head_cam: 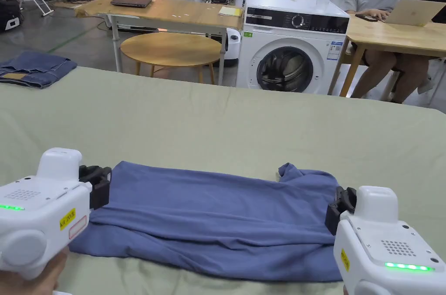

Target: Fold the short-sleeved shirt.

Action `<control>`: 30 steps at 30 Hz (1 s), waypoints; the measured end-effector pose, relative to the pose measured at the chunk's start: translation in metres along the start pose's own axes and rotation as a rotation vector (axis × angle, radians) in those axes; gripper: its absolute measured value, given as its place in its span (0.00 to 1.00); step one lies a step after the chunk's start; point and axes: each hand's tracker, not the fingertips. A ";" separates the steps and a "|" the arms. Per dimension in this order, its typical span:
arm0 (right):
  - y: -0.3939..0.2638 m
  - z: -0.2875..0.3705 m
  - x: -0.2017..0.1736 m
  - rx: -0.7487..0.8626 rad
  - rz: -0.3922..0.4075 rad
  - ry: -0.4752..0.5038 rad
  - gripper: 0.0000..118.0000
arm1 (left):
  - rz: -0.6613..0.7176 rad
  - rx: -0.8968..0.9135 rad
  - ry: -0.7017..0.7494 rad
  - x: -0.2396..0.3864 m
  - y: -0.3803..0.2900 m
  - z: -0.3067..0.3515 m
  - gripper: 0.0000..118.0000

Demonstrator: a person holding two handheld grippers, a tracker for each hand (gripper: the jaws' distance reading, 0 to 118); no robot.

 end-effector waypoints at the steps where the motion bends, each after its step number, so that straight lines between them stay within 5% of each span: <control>1: 0.001 0.006 -0.003 0.012 -0.014 0.017 0.06 | -0.004 0.019 0.027 0.004 -0.002 0.007 0.02; 2: 0.002 0.010 -0.006 0.021 -0.025 0.024 0.00 | -0.005 0.032 0.042 0.007 -0.003 0.013 0.00; 9: 0.000 0.031 -0.009 0.041 -0.042 0.025 0.00 | -0.018 -0.065 0.073 -0.007 -0.020 0.022 0.00; 18: -0.014 0.021 -0.004 -0.043 -0.016 0.017 0.00 | 0.151 -0.465 0.000 -0.082 -0.023 -0.051 0.00; 21: -0.019 0.017 -0.001 -0.072 -0.007 0.005 0.00 | 0.190 -0.581 -0.018 -0.088 -0.022 -0.074 0.09; 25: -0.024 0.015 0.004 -0.106 -0.009 -0.008 0.00 | 0.223 -0.707 -0.054 -0.089 -0.029 -0.105 0.42; 30: -0.029 0.014 0.010 -0.132 -0.006 -0.019 0.00 | 0.149 -0.919 -0.001 -0.075 -0.057 -0.136 0.54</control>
